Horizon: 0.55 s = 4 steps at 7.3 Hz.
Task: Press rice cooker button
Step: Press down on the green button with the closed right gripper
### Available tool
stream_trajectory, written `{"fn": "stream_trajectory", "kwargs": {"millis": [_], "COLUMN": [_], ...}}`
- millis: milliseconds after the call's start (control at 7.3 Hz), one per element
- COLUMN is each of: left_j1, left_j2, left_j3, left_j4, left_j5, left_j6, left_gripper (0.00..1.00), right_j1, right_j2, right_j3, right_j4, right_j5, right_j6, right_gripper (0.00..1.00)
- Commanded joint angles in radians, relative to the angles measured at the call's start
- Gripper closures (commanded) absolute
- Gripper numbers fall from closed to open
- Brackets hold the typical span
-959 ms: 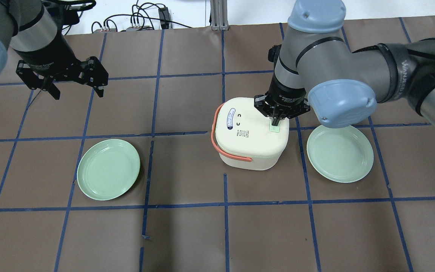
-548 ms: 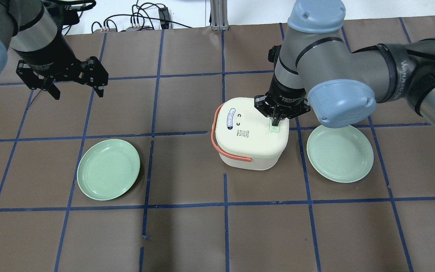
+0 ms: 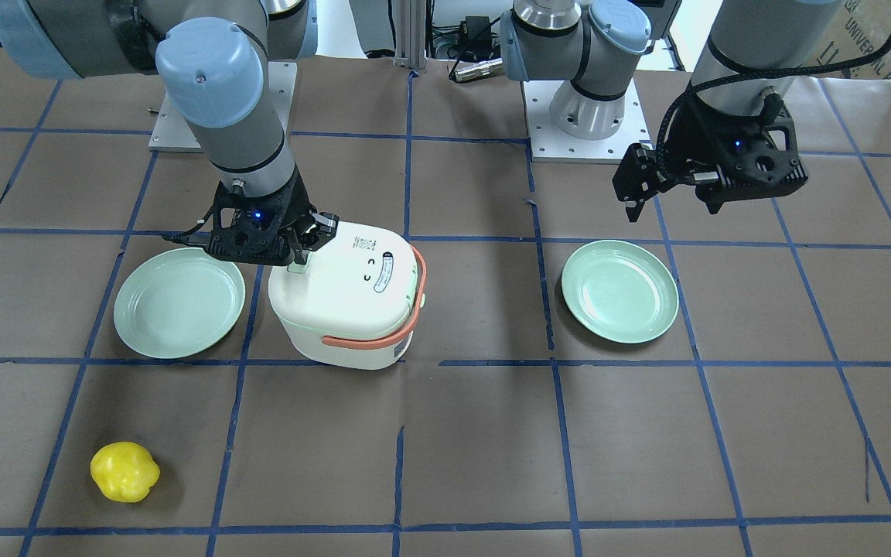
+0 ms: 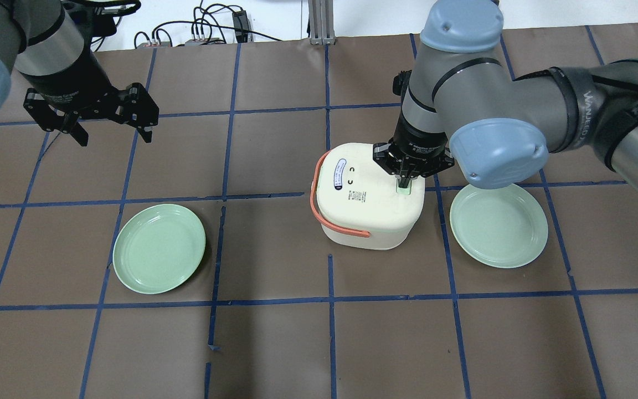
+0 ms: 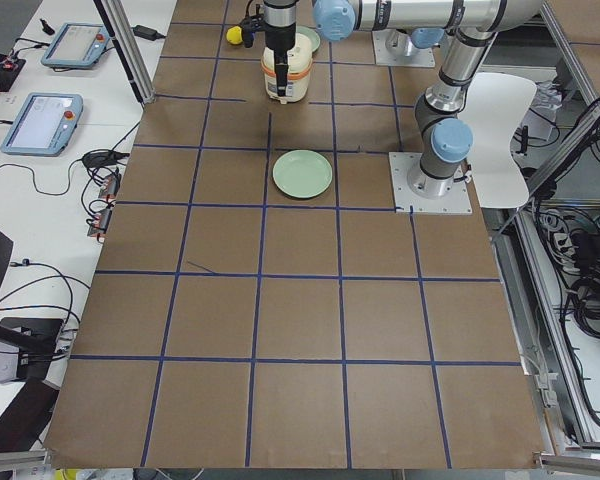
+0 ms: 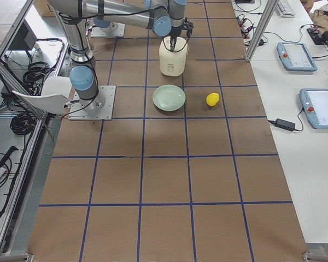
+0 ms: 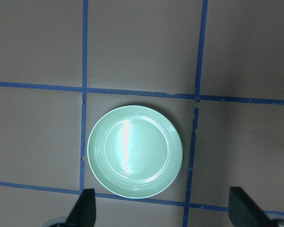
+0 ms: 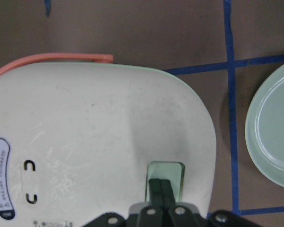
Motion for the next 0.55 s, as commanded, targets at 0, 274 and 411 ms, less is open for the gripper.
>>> {"fn": "stream_trajectory", "kwargs": {"millis": [0, 274, 411], "left_j1": [0.000, 0.000, 0.000], "left_j2": [0.000, 0.000, 0.000], "left_j3": [0.002, 0.000, 0.000], "left_j4": [0.000, 0.000, 0.000], "left_j5": [0.000, 0.000, 0.000], "left_j6": [0.000, 0.000, 0.000], "left_gripper": [0.00, 0.00, 0.00], "right_j1": [0.000, 0.000, 0.002], "right_j2": [0.001, -0.011, -0.016], "right_j3": [0.004, -0.013, -0.046], "right_j4": [0.000, 0.000, 0.014], "right_j5": [0.002, 0.008, 0.008], "right_j6": [0.001, 0.006, 0.004], "right_gripper": [0.96, 0.94, 0.91]}}
